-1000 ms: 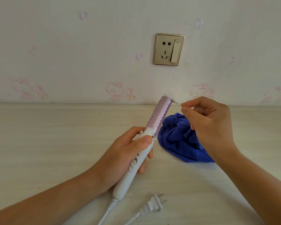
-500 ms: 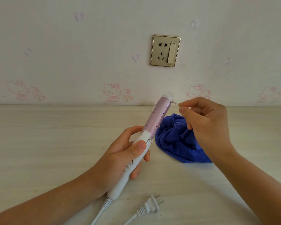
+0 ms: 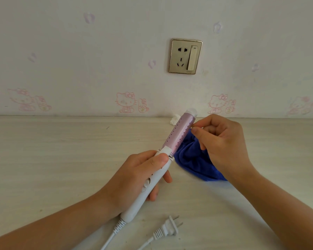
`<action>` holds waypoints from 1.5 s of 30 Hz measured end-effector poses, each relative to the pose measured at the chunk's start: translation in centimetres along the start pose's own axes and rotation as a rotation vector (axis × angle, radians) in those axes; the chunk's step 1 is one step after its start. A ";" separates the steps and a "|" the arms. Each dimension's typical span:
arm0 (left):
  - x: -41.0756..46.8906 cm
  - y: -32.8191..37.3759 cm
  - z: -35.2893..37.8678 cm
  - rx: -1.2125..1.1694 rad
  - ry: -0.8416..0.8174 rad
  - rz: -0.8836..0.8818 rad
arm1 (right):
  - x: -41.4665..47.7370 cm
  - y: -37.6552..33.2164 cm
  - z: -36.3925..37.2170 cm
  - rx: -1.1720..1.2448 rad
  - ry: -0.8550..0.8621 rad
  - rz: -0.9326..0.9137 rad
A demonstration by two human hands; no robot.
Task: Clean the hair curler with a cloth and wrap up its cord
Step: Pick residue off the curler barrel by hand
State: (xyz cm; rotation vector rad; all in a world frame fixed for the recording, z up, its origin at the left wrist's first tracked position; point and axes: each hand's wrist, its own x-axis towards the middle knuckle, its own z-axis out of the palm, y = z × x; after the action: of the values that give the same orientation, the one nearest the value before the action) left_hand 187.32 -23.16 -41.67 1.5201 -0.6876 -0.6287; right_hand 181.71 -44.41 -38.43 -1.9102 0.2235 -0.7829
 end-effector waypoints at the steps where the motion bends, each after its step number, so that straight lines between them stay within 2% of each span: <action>1: 0.1 0.1 0.0 0.014 0.007 -0.029 | 0.0 0.0 -0.1 -0.004 0.013 -0.004; 5: 0.4 0.4 -0.3 -0.007 -0.014 -0.127 | 0.1 -0.2 -0.4 0.004 0.056 -0.035; 11: -0.5 -0.3 -0.1 -0.029 -0.015 0.000 | 0.0 -0.4 -0.3 0.062 0.026 -0.044; 16: -0.7 -0.5 0.0 0.012 0.023 0.068 | -0.6 -0.5 0.5 0.179 -0.136 0.019; 21: -0.6 -0.1 0.0 -0.002 0.043 0.060 | -2.0 -0.4 1.6 0.134 -0.316 0.037; 24: -0.5 -0.2 -0.1 -0.010 0.058 0.048 | -2.1 -0.2 1.7 0.107 -0.353 0.027; 27: -0.5 -0.2 -0.1 -0.007 0.051 0.045 | -2.1 -0.1 1.9 0.093 -0.302 0.003; 33: -0.4 0.0 -0.2 -0.020 -0.032 -0.004 | -0.2 -0.3 0.2 0.023 0.006 -0.050; 35: -0.5 -0.1 -0.1 -0.016 -0.038 -0.008 | 0.1 -0.3 0.0 0.023 0.031 -0.048; 41: -0.5 -0.3 -0.4 -0.069 0.024 -0.014 | -2.8 0.2 2.3 0.094 -0.281 -0.054; 45: -0.3 -0.4 -0.4 -0.074 0.036 -0.009 | -2.9 0.5 2.6 0.059 -0.285 -0.092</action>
State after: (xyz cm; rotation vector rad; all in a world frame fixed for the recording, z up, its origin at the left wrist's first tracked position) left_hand 187.49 -22.66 -42.04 1.4635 -0.6237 -0.6261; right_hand 181.10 -41.33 -40.74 -1.9598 -0.0624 -0.5613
